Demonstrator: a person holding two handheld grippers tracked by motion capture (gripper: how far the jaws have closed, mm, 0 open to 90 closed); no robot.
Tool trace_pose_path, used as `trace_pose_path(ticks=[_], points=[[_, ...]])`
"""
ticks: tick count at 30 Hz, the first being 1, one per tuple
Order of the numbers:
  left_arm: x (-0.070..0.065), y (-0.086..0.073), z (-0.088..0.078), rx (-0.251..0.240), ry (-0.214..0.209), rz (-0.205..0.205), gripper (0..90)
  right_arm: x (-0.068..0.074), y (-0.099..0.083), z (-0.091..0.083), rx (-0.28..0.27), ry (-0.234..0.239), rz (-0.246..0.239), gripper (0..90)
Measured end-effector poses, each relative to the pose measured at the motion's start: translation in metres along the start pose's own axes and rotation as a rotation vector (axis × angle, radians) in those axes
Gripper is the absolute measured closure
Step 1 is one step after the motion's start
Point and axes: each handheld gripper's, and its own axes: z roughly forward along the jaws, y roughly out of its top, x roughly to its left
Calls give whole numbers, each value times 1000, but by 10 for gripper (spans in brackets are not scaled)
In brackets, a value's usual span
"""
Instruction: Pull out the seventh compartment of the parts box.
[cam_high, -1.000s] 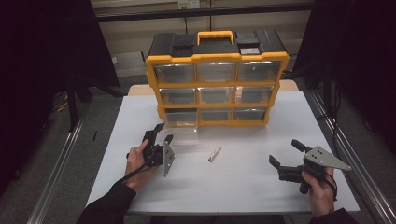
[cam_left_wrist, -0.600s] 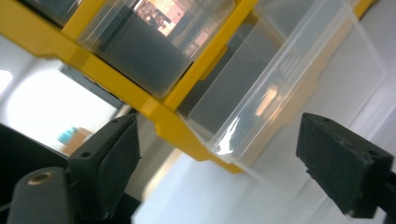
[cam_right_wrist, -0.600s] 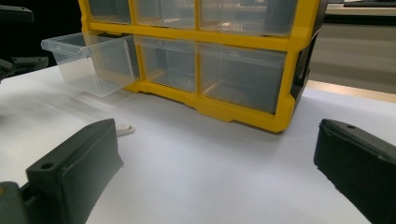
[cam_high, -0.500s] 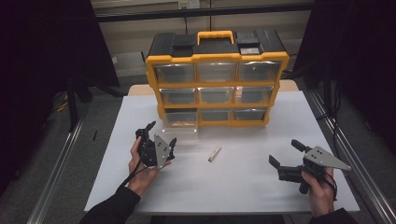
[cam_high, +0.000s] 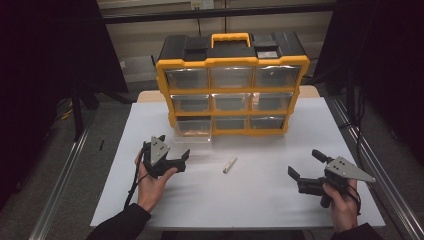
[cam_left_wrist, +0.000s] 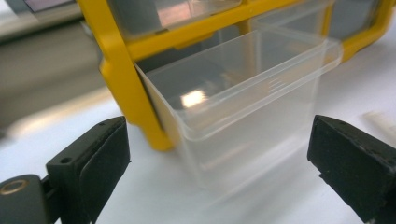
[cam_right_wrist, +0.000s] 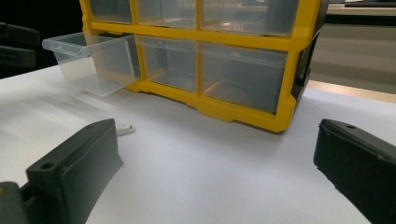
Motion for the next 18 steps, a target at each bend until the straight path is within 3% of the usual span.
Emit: trace_pose_path(ticks=[2,3,4,5,7,10,11,12,14,18], points=[[2,-1,-1,-2,6,-18,58,0,0,0,1,1,1,0],[5,-2,-1,-17,-23,-92,59,0,0,0,2,2,0,0],[5,-2,-1,-17,-23,-92,58,0,0,0,2,2,0,0],[9,-3,-1,-8,-34,-134,58,0,0,0,2,2,1,0],[13,-5,0,-10,-41,-170,52,0,0,0,2,4,2,0],[18,-7,4,-6,-35,-186,52,0,0,0,4,-1,5,0],[21,-9,7,-9,-48,-236,51,0,0,1,5,-1,3,0],[24,-10,9,8,-55,-256,47,0,0,1,7,1,3,0],[28,-11,9,25,-63,-265,45,0,0,1,6,-1,3,0],[29,-12,-1,-10,-32,-253,45,0,0,1,5,-5,6,0]])
